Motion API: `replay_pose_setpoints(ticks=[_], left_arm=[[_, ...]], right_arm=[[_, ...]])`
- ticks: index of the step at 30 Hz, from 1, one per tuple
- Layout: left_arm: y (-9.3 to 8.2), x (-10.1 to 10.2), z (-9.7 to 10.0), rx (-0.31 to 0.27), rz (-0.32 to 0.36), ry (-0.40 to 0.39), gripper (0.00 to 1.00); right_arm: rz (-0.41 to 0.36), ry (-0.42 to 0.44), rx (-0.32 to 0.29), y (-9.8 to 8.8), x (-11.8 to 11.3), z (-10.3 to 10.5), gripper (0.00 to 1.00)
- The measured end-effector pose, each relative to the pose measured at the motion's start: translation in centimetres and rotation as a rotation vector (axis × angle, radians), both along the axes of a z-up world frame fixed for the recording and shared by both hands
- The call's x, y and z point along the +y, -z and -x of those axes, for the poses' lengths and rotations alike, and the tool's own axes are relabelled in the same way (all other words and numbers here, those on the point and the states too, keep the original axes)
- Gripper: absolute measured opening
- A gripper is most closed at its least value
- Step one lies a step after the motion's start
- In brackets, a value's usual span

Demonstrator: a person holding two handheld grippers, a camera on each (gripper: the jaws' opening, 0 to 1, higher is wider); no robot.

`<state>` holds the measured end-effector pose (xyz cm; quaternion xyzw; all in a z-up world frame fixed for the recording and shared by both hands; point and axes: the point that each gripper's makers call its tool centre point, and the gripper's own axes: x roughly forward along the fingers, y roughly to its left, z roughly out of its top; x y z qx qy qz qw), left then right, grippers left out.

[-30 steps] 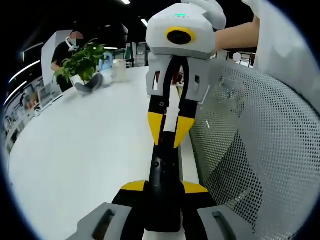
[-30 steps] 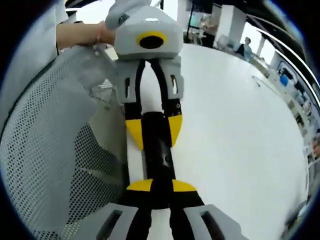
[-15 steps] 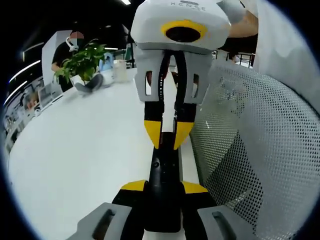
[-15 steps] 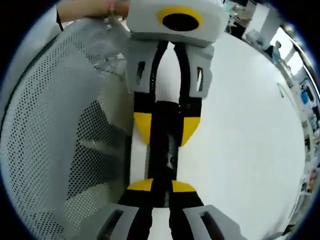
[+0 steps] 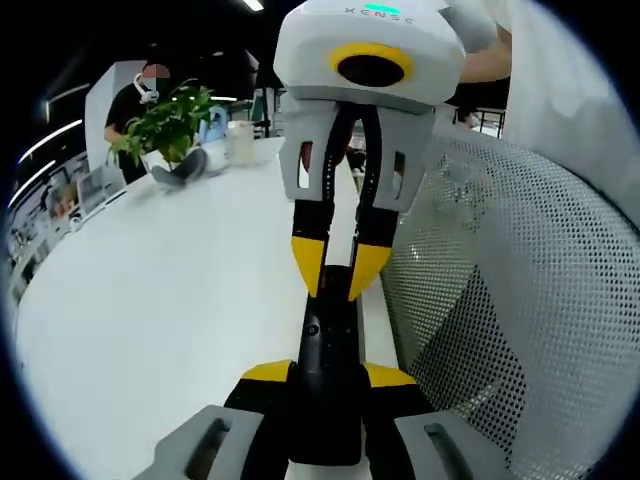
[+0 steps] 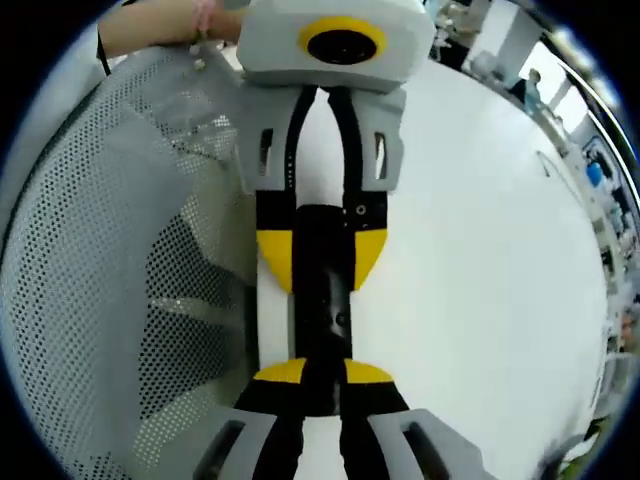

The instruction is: Press the specified remote control buttons in sequence, fully releasing each button before pressing the next.

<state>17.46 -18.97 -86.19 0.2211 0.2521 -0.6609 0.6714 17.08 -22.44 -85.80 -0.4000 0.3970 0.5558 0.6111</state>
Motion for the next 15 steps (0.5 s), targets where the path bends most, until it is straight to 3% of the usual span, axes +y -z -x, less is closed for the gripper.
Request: replay_pose_setpoints(ticks=[5,15], left_arm=[[-0.01,0.00,-0.01,0.001,0.001,0.000,0.25],[-0.01,-0.02,-0.03,0.003,0.003,-0.001,0.25]], right_arm=[[-0.112,0.032,-0.021,-0.15,-0.07,0.01,0.09],[-0.120,-0.016,-0.003,-0.19,0.43,-0.07,0.08]])
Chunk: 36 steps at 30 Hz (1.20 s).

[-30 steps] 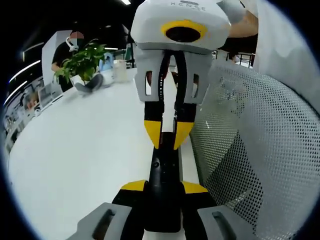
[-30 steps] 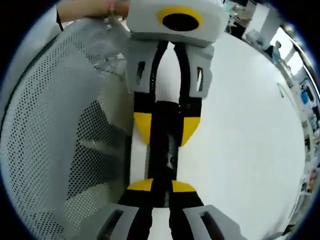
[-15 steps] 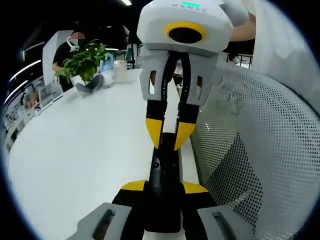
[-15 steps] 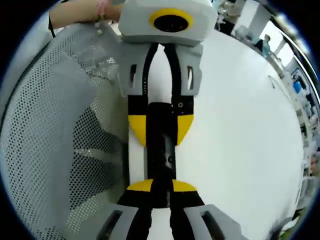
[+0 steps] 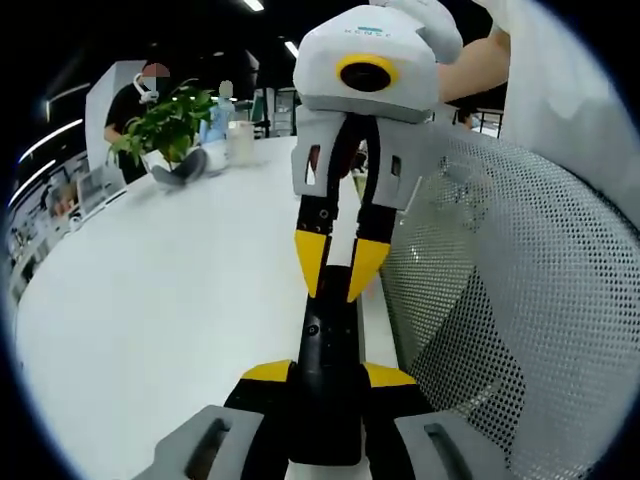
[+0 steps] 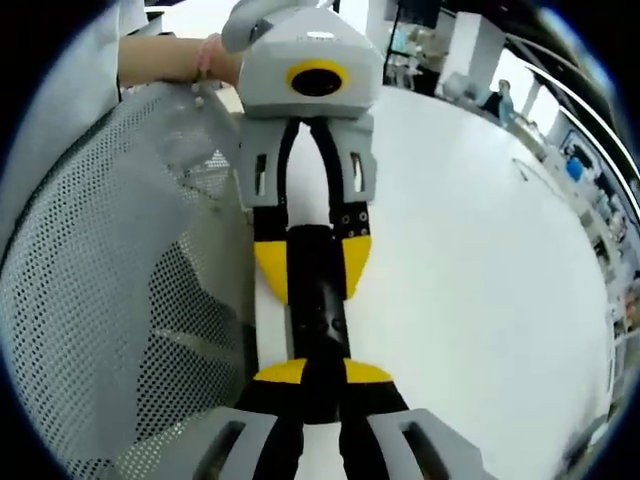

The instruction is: Press the specified remote control buttons in sequence, fully releasing each button before pressing the next.

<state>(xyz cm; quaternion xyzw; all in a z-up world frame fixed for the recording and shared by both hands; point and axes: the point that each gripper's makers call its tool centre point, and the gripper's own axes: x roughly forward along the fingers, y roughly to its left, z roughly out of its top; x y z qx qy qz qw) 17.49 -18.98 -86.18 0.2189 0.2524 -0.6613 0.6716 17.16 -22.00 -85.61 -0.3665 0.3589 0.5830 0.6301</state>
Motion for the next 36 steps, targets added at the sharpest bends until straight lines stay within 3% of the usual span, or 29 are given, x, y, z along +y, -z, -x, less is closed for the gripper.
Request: replay_pose_setpoints(ticks=[7,15,22,28,34,36], left_arm=[[0.02,-0.01,0.02,-0.002,-0.002,0.001,0.25],[0.00,0.03,0.06,-0.002,-0.004,0.003,0.25],[0.01,0.05,0.08,-0.002,-0.007,0.004,0.25],[0.03,0.05,0.07,-0.006,-0.009,0.004,0.25],[0.03,0.05,0.01,-0.002,-0.006,0.001,0.25],[0.03,0.00,-0.02,0.000,-0.005,0.001,0.25]], right_arm=[[0.159,-0.137,-0.016,0.22,0.14,0.18,0.08],[0.279,-0.115,0.040,0.50,0.34,0.06,0.08],[0.311,-0.080,0.073,0.53,0.17,-0.06,0.07],[0.129,-0.079,-0.009,0.23,0.10,0.07,0.08],[-0.099,0.116,0.041,-0.09,0.18,-0.21,0.07],[-0.139,0.128,0.033,-0.07,0.20,-0.32,0.07]])
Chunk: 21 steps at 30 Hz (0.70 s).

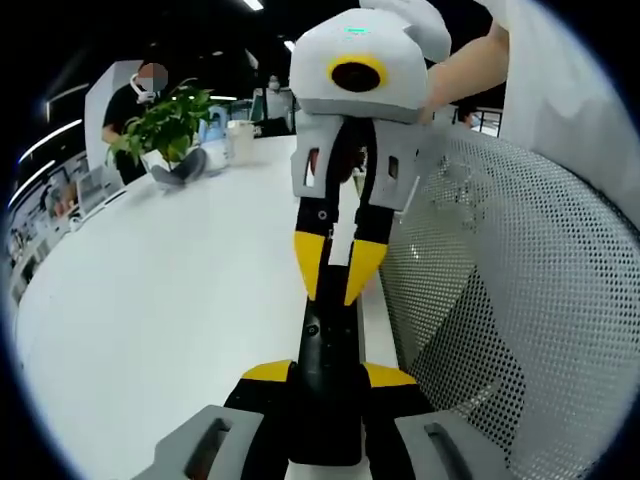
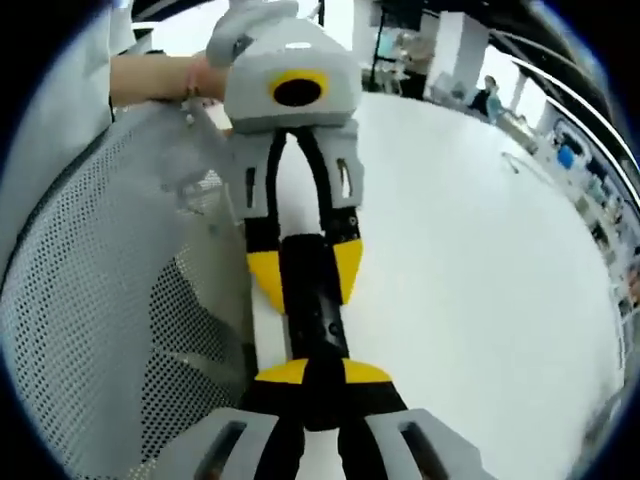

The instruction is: Press the specified remote control buttons in sequence, fully releasing each button before pressing the next.

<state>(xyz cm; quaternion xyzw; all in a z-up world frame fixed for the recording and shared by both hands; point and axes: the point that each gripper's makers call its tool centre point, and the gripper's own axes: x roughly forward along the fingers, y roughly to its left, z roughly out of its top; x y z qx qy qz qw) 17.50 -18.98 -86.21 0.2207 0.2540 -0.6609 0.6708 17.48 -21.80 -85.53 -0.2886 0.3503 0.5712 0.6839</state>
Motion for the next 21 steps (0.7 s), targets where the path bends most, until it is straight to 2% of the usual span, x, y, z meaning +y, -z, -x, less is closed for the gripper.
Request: replay_pose_setpoints(ticks=[4,9,14,16,21], left_arm=[[0.02,-0.02,-0.02,0.000,0.001,-0.001,0.25],[0.00,-0.04,-0.02,-0.001,0.001,0.000,0.25],[0.01,-0.04,-0.05,0.000,0.001,-0.001,0.25],[0.01,-0.05,-0.04,-0.001,0.000,-0.001,0.25],[0.01,0.01,0.01,-0.006,-0.002,0.002,0.25]], right_arm=[[-0.005,-0.035,-0.021,-0.03,0.14,0.17,0.07],[0.046,-0.073,-0.029,-0.01,0.60,0.17,0.06],[0.129,-0.055,0.018,0.07,0.62,0.01,0.05],[0.212,-0.116,-0.011,0.18,0.56,0.13,0.05],[0.323,-0.131,-0.034,0.39,0.77,0.29,0.05]])
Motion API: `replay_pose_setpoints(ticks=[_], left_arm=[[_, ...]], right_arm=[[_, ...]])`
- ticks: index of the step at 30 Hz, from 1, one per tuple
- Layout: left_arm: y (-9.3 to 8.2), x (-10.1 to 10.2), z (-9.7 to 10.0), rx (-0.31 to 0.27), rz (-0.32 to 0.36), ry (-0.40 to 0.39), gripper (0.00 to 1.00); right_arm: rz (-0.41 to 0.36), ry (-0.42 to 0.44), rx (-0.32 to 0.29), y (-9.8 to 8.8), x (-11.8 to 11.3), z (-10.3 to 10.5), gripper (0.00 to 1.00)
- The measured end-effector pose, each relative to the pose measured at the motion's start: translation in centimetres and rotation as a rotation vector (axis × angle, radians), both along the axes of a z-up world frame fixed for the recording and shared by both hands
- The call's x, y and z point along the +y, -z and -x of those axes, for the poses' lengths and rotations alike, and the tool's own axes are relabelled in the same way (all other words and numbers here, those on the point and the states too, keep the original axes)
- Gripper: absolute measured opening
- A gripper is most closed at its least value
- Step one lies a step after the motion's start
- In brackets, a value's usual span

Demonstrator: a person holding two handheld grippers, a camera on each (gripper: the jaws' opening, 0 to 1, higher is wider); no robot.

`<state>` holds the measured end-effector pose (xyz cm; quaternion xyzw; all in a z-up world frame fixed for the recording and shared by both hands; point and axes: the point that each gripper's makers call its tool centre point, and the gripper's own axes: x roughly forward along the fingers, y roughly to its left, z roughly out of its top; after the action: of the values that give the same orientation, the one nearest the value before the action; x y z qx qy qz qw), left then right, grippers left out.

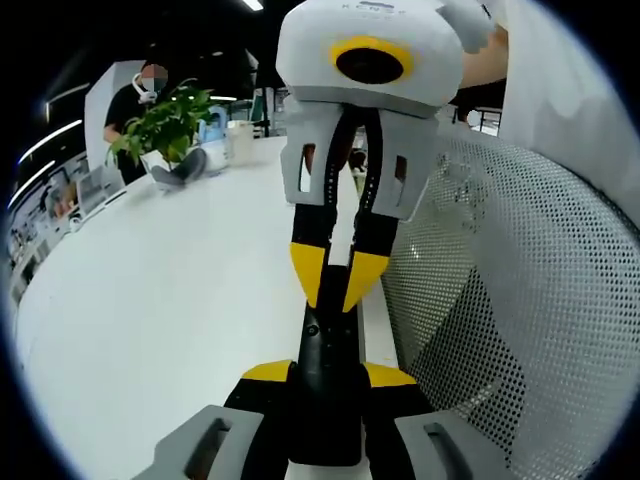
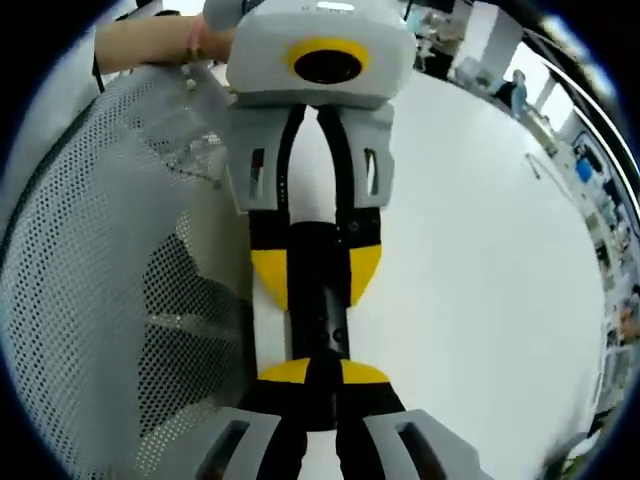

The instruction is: Press the specified remote control buttons in sequence, fully releasing each button before pressing the next.

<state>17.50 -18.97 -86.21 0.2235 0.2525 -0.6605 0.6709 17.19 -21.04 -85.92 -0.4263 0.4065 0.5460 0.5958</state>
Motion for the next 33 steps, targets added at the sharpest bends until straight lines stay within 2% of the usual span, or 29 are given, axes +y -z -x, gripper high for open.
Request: replay_pose_setpoints(ticks=[4,7,10,12,16,25,33], left_arm=[[0.00,0.00,0.03,-0.001,-0.002,0.001,0.25],[0.01,-0.01,0.04,-0.003,-0.003,0.003,0.25],[0.01,0.00,0.04,-0.002,-0.001,0.001,0.25],[0.00,-0.01,0.05,-0.001,-0.001,0.000,0.25],[0.00,0.00,0.06,0.000,-0.001,0.001,0.25],[-0.02,0.02,0.07,0.001,0.000,0.000,0.25],[-0.01,0.04,0.10,0.000,-0.001,0.000,0.25]], right_arm=[[0.058,0.001,-0.007,0.16,0.04,-0.03,0.05],[0.066,-0.006,-0.008,0.15,-0.13,-0.05,0.05],[0.010,0.035,0.014,-0.01,-0.26,-0.16,0.06],[-0.043,0.015,0.002,-0.10,-0.26,-0.11,0.06],[-0.125,0.071,-0.002,-0.23,-0.36,-0.10,0.05],[-0.164,0.071,-0.025,-0.28,-0.09,0.00,0.04],[-0.114,0.024,-0.010,-0.22,0.15,0.02,0.04]])
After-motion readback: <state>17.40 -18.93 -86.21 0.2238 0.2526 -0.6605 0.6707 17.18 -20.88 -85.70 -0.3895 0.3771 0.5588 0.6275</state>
